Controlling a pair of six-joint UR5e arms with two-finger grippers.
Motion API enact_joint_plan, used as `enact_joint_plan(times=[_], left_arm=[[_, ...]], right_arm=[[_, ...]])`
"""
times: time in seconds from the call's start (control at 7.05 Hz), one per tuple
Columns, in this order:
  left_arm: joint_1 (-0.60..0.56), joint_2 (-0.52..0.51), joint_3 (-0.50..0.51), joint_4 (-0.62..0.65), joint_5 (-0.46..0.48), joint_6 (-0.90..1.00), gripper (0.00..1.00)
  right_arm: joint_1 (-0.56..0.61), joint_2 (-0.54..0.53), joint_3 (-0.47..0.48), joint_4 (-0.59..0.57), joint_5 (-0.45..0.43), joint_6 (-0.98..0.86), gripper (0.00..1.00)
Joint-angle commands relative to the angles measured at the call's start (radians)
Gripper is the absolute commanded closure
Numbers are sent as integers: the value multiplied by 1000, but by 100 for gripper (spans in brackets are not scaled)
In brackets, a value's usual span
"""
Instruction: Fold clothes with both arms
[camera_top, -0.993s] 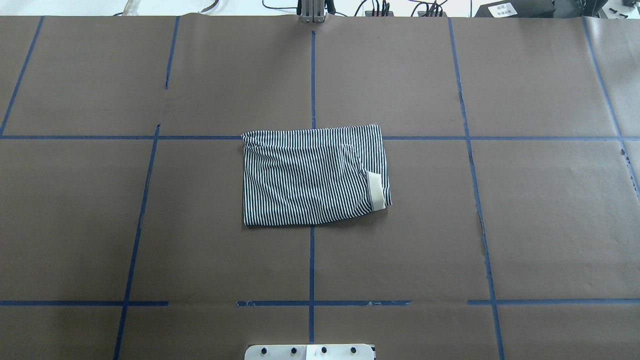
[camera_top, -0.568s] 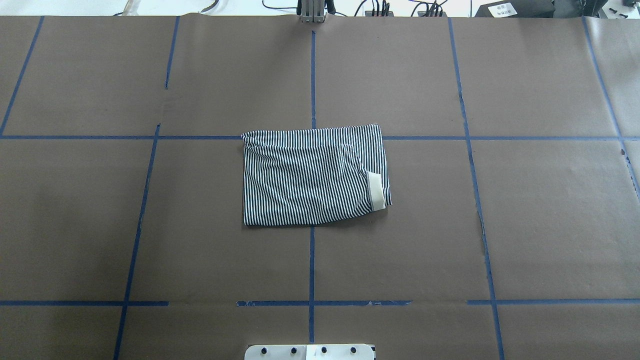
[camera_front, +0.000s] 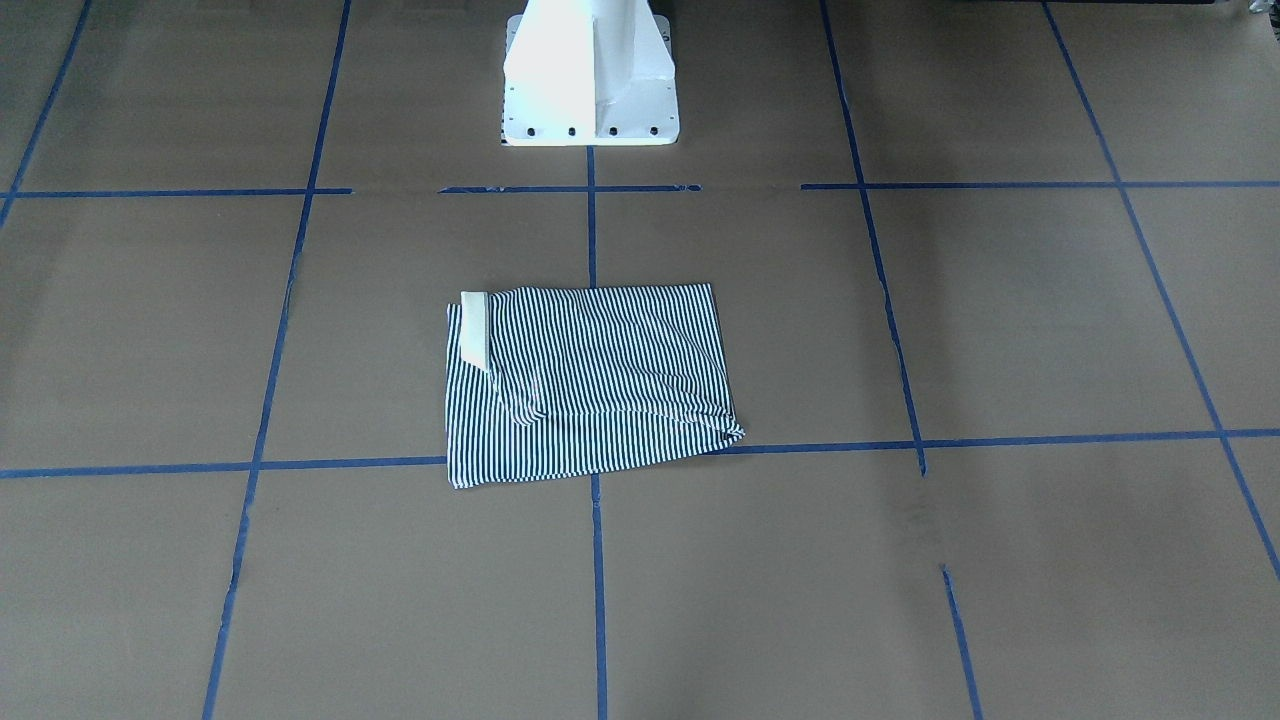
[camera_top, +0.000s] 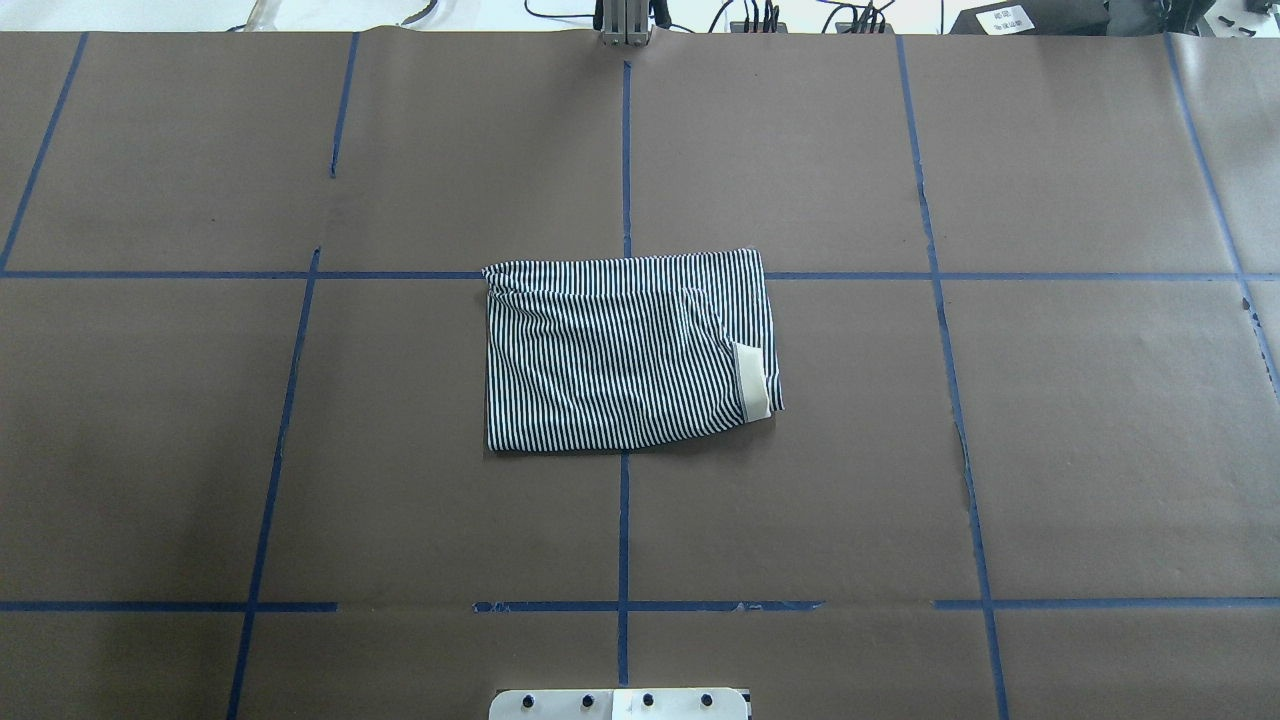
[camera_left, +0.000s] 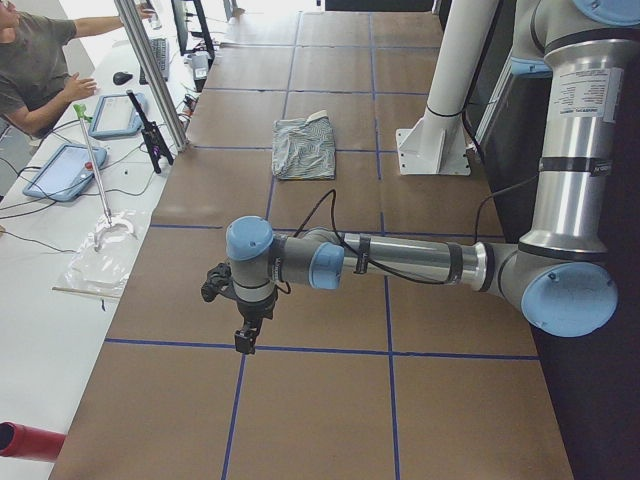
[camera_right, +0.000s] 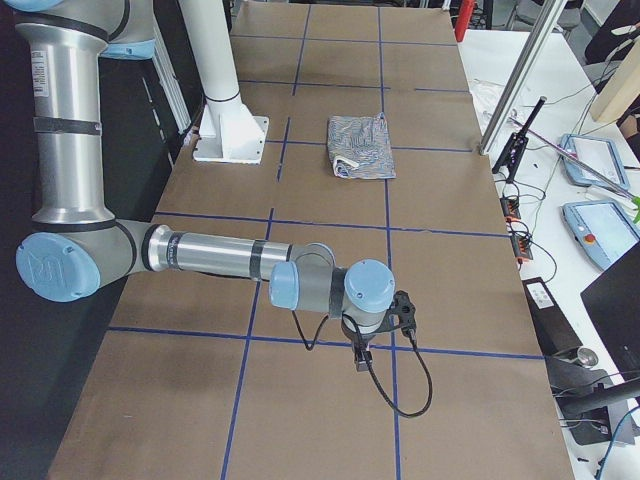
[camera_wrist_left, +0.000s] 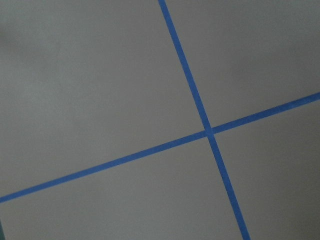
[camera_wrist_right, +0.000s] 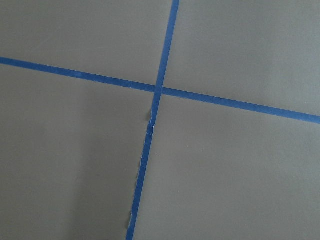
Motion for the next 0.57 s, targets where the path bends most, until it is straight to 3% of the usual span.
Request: enact_joint_plan(times=[0.0, 0.43], left_arm=[[-1, 5, -42, 102, -33, 2, 0], [1, 37, -10, 95, -108, 69, 0]], right_arm=[[0, 11, 0, 1, 22, 58, 0], [-2, 9, -3, 3, 22, 80, 0]])
